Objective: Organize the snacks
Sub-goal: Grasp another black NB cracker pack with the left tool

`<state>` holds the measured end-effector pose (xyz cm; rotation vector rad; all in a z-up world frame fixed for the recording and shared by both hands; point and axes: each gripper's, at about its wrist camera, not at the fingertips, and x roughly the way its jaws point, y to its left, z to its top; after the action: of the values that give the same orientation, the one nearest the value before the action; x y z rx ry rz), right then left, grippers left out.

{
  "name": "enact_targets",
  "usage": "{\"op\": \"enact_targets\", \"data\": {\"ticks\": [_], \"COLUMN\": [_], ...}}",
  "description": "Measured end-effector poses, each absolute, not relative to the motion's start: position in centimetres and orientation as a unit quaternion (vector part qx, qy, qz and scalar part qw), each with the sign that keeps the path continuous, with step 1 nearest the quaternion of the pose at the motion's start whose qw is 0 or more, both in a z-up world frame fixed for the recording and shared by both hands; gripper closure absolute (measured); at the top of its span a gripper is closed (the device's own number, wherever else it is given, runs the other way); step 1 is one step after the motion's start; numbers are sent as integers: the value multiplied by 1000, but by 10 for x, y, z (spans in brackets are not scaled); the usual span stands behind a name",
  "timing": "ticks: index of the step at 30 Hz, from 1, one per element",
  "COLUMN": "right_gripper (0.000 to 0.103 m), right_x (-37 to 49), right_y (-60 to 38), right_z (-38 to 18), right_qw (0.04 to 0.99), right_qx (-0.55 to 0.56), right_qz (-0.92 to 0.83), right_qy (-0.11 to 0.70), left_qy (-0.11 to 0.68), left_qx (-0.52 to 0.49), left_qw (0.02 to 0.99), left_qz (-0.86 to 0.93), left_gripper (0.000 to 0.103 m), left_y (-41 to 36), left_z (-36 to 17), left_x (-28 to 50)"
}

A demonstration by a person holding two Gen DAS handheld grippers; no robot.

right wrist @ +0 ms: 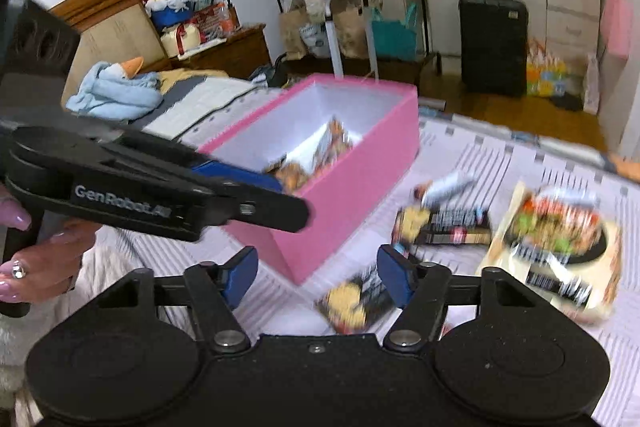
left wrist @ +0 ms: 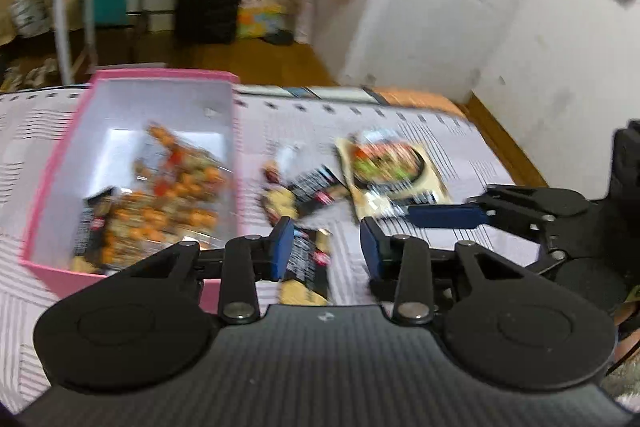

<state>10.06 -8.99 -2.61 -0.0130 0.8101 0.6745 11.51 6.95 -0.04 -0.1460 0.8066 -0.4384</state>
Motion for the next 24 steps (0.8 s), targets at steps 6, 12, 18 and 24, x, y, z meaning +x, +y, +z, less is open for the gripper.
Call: {"op": "enact_targets", "data": {"ticks": [6,12,18,24], "right_gripper": [41,41,41,41], "right_x": [100,108,109,102], "right_y": [-93,-98,-95,-84], "right_z": [-78,-116,-139,-143], "right_qw": [853,857,855,865], "right_qx": [0,30,32,-2], "right_qz": [312,290,284,280], "right_qy": [418,425,433,417], "left_qy": [431,480,514,500], "left_qx": [12,37,68,77], "left_qw": [868,849,837,851], "left_qz": [-246,-219,-177,-140], "left_gripper": [83,83,83,69], "left_y": [18,-1,-13,-19], "left_z": [-44,-92,-126,-132], "left_x": [119,144,160,166]}}
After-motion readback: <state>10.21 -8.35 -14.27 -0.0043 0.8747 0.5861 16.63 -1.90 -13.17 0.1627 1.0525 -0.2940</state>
